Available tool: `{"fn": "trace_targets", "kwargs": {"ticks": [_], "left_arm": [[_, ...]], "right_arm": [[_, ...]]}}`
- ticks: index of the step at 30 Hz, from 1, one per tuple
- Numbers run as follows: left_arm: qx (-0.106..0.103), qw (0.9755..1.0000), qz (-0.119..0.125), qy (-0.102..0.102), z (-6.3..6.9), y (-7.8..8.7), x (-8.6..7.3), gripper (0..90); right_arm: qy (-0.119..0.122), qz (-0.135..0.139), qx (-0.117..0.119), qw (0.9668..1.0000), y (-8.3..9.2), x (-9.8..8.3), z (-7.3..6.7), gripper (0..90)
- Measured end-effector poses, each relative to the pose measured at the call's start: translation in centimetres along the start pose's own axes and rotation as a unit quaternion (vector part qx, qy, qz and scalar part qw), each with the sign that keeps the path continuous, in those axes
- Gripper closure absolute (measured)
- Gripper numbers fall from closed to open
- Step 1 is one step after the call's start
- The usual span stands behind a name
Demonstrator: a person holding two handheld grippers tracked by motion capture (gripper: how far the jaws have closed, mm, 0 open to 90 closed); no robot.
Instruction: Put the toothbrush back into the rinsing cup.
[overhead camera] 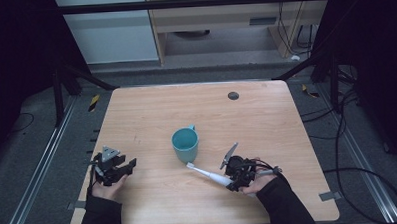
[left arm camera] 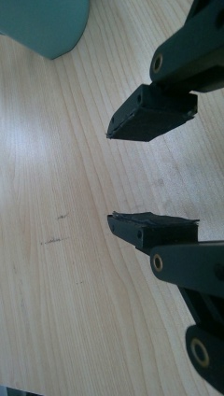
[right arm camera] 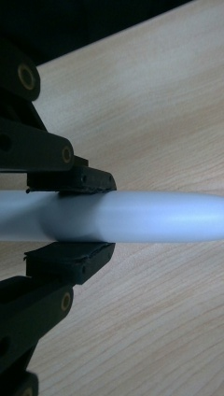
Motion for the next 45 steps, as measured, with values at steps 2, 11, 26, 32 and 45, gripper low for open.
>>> {"fn": "trace_targets", "kwargs": {"ticks": [2,11,26,32,45], "left_arm": [[0.0,1.0,0.0,0.0,0.0,0.0,0.0,51.5],[0.001,1.0,0.0,0.0,0.0,0.0,0.0,51.5],[0.001,1.0,0.001,0.0,0.0,-0.1,0.0,51.6],[0.002,1.0,0.002,0.0,-0.1,0.0,0.0,51.6],[0.002,1.0,0.005,0.002,-0.1,0.0,0.0,51.6]], "right_arm": [[-0.005,0.013,0.0,0.9999,0.5,-0.3,0.0,66.4],[-0.048,0.077,-0.017,0.9957,3.0,-2.1,1.1,66.4],[-0.146,0.21,-0.094,0.9621,5.7,-1.8,4.1,66.3],[-0.217,0.285,-0.119,0.9259,6.5,-0.1,5.9,66.3],[-0.275,0.365,-0.155,0.876,7.3,4.4,7.3,66.3]]}}
Point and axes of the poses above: each handheld gripper's, and its own axes: y roughly backward along the jaws, x roughly out of its top, z roughly to its right, the point moved 5 cm from there along -y, roughly forward along the jaws, and after that the axes turned 12 degrees about -x, right-handed, at the moved point
